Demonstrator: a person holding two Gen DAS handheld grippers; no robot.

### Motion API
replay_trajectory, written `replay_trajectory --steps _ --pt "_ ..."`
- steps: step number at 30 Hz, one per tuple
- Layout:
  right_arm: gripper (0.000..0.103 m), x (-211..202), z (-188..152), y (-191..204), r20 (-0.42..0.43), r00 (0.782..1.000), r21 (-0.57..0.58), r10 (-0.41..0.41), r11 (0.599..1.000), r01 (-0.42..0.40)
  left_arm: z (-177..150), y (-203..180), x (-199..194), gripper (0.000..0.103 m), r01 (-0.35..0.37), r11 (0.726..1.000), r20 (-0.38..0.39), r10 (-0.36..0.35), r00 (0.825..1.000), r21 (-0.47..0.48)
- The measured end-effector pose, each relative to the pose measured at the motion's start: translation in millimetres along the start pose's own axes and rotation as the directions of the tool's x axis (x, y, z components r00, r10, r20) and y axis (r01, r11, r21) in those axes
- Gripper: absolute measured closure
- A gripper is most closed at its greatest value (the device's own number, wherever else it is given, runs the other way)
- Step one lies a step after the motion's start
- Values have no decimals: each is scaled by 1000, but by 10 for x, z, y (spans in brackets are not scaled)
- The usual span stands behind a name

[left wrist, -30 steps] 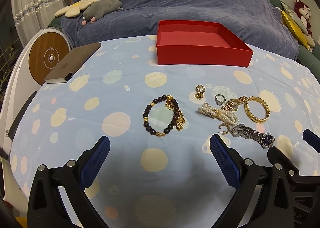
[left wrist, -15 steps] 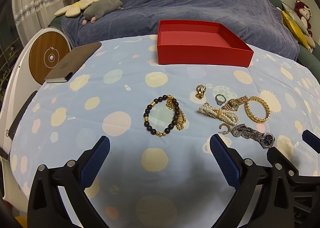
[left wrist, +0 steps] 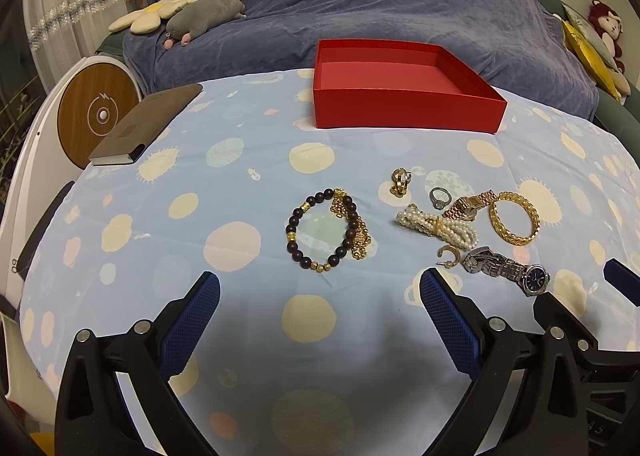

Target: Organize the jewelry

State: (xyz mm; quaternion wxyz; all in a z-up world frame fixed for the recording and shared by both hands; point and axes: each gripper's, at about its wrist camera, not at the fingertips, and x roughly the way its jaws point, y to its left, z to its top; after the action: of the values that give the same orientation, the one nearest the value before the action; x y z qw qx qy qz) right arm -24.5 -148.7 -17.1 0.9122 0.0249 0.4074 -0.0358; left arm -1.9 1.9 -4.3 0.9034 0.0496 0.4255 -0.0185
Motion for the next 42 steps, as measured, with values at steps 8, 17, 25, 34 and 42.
replay_trajectory --steps 8,17,25,34,42 --pt "5 3 -6 10 -1 1000 1 1 1000 -1 -1 1 0 5 1 1000 0 -1 1000 0" --pt "5 5 -5 3 -1 1000 5 2 1000 -2 -6 1 12 5 3 1000 1 -3 1000 0" --pt "5 13 -10 -3 -4 1000 8 5 1000 -5 -28 3 28 5 3 1000 0 -3 1000 -4" --pt "5 11 58 -99 3 1000 31 27 999 -27 -22 142 101 5 -12 1000 -25 11 1000 -26" --pt "5 229 275 -244 -21 999 63 36 997 -34 -42 283 180 5 1 999 -47 -4 999 -48"
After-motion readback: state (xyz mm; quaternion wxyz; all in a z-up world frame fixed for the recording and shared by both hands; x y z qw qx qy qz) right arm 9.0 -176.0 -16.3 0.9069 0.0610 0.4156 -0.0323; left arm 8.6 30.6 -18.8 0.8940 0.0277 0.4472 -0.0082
